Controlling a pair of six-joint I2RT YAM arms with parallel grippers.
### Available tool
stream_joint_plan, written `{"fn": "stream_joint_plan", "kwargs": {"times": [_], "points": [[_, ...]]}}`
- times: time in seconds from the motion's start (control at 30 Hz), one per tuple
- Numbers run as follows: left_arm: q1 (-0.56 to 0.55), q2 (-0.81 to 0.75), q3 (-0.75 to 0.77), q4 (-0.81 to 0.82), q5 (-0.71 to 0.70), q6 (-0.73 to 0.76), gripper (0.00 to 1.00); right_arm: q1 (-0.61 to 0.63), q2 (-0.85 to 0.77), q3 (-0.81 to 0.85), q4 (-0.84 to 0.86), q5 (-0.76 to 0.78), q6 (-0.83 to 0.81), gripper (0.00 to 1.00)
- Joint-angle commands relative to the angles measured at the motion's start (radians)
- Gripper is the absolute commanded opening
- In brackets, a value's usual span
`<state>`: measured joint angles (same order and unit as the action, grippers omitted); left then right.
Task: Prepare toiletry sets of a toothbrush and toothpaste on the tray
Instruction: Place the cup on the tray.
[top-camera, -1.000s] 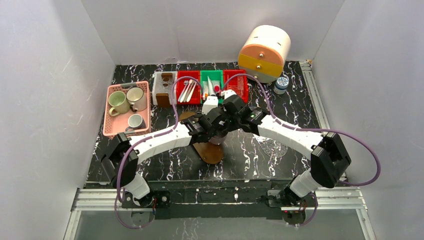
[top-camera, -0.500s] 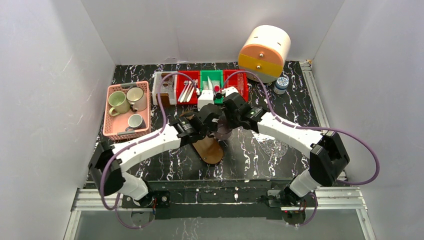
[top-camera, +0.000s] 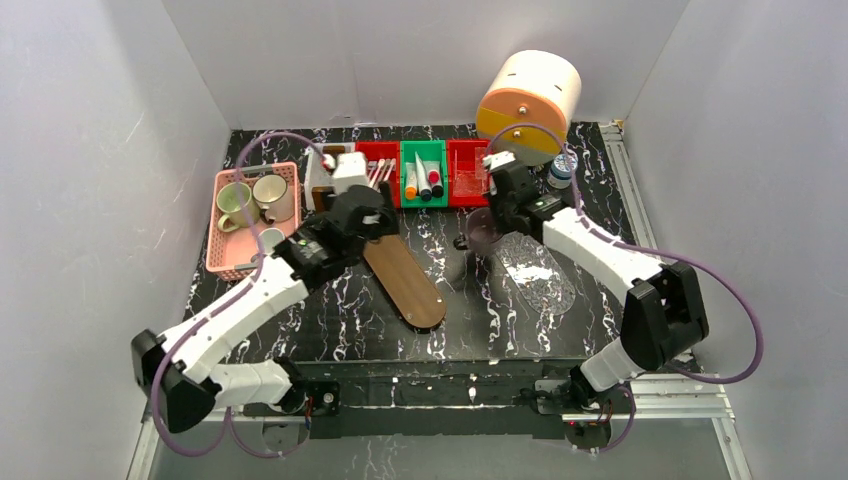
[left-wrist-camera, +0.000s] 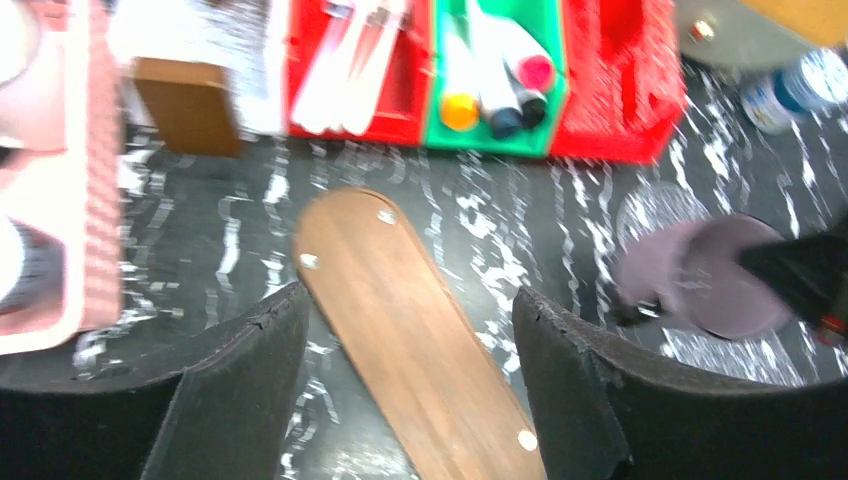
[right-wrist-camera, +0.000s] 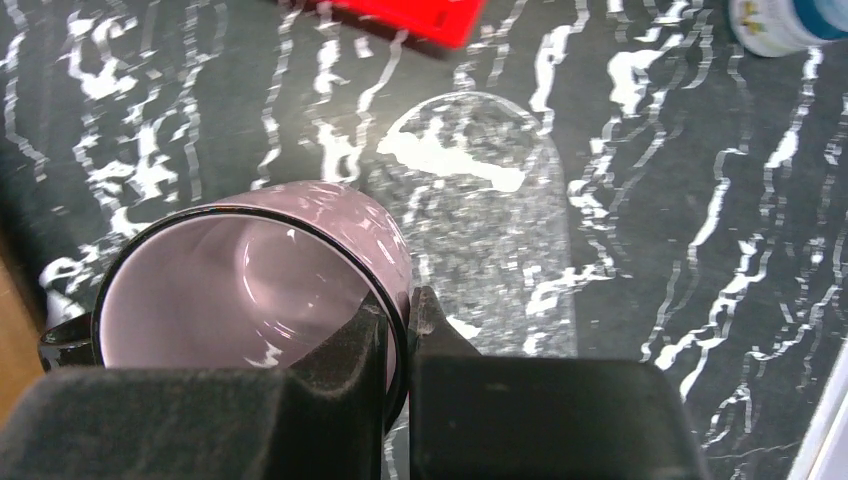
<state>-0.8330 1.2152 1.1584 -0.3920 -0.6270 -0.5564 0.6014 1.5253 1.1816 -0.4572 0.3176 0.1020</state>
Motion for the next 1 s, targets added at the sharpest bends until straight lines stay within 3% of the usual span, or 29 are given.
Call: {"fn": "stream_joint_plan", "kwargs": {"times": [0.0,0.33,0.57,0.97], "points": [[0.158,-0.120,-0.038,-0.060,-0.010,0.074,0.74,-0.143,-0.102,-0.021,0.137,-0.116,-0.099,0.01],[0.359,-0.225,-0.135,-0.054,-0.081,0.267,0.98,-0.361,-0.096,-0.075,0.233,-0.269,-0.251,0.01],[0.416,-0.294,-0.258,0.018,-0.130,0.319,0.98,-0.415,-0.057,-0.105,0.272,-0.372,-0.294,0.01],[0.417,-0.333,-0.278,0.018,-0.187,0.305,0.98,-0.423,0.029,-0.121,0.325,-0.407,-0.278,0.01]]}}
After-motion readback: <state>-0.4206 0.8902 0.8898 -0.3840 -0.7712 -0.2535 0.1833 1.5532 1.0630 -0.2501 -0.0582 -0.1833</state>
